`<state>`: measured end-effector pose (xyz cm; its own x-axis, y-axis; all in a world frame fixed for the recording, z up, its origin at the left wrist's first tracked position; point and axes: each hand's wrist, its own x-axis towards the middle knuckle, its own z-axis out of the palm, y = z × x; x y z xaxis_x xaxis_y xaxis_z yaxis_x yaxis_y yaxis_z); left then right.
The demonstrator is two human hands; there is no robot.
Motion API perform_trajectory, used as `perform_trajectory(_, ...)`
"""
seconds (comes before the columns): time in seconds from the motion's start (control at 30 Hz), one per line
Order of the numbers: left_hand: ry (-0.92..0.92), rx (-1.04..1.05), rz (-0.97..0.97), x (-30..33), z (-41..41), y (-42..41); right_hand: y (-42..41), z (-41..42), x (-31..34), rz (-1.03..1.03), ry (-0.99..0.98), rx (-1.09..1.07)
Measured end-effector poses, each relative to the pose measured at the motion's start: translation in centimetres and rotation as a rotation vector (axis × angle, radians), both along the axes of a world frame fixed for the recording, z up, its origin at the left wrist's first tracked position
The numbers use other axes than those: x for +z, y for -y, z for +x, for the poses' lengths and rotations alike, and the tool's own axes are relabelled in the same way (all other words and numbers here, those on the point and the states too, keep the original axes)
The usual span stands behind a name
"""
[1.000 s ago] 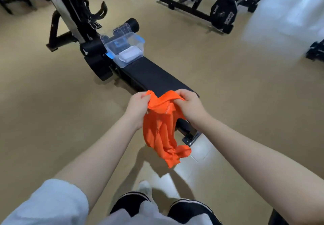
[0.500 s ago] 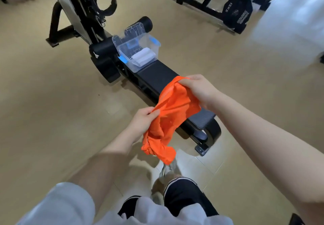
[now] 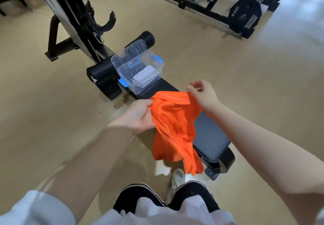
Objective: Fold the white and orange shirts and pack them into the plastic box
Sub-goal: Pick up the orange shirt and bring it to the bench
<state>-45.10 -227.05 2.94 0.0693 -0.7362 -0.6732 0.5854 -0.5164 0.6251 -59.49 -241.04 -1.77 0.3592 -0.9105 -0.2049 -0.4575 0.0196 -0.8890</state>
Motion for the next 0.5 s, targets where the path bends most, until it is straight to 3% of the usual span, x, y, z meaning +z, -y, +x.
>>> perform_trajectory(0.1, -0.027, 0.097, -0.006, 0.6, 0.8, 3.2, -2.0, 0.8, -0.7, -0.171, 0.099, 0.124)
perform_trajectory(0.23, -0.046, 0.066, 0.019, 1.1, 2.3, 6.1, -4.5, 2.0, -2.4, 0.143, 0.172, 0.323)
perform_trajectory(0.3, -0.064, 0.011, 0.032, 2.1, 3.1, 6.9, -4.8, 3.1, -2.6, 0.276, 0.269, 0.302)
perform_trajectory(0.5, -0.107, -0.12, 0.005, 3.5, 8.0, 8.3, -5.0, 6.8, -4.0, 0.362, 0.304, 0.218)
